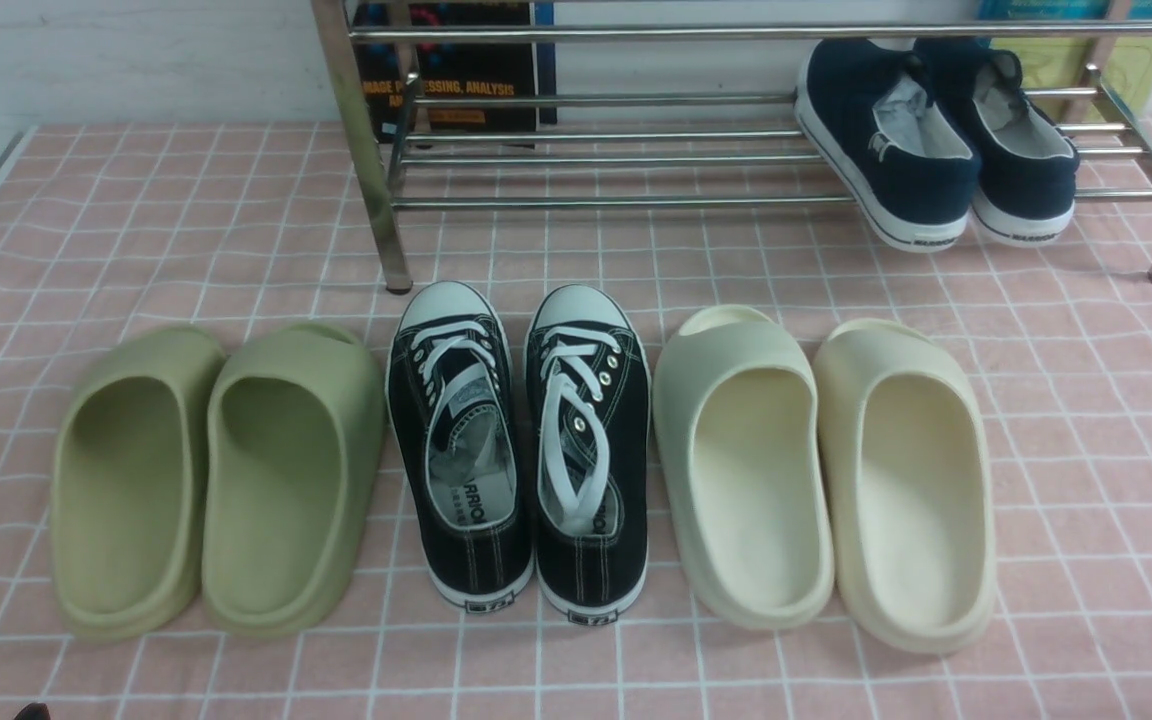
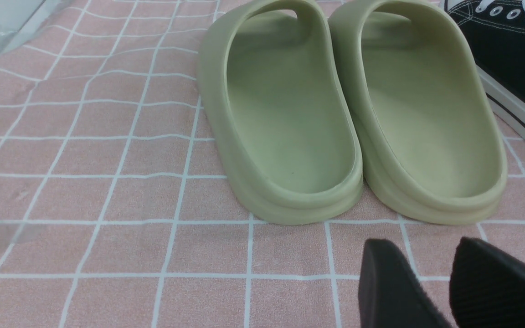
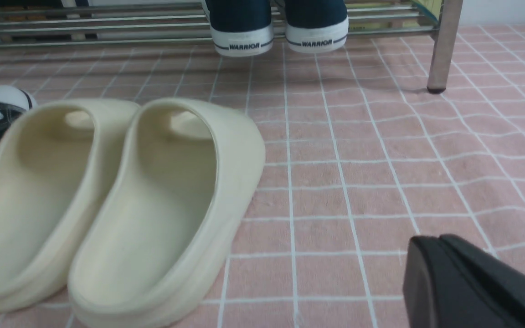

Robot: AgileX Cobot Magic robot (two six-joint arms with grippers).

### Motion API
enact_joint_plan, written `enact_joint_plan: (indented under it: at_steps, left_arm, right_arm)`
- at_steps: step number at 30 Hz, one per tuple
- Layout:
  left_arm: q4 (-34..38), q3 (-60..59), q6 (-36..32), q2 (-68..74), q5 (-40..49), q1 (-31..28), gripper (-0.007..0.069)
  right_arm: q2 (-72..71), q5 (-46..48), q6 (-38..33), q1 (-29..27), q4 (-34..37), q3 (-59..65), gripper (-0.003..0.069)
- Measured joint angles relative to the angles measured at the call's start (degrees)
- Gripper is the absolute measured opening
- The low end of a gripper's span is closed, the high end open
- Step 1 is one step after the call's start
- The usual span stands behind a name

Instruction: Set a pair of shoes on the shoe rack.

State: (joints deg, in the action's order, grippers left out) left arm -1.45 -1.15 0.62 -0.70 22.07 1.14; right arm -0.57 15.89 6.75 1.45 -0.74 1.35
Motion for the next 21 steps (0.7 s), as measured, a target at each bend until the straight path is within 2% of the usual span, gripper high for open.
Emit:
enact_joint_plan:
  at_steps: [5,21]
  left_arm:
    - [0.00,0.00,0.05,0.00,0.00,0.00,0.0240]
    - [0.00,0.00,0.05,0.00,0.00,0.00,0.0240]
  right_arm:
    - [-0.05,4.66,0.05,0.00,0.43,-0.29,0.0001]
    - [-0.05,5.29,0.05,-0.13,0.74,-0.46,0.0011]
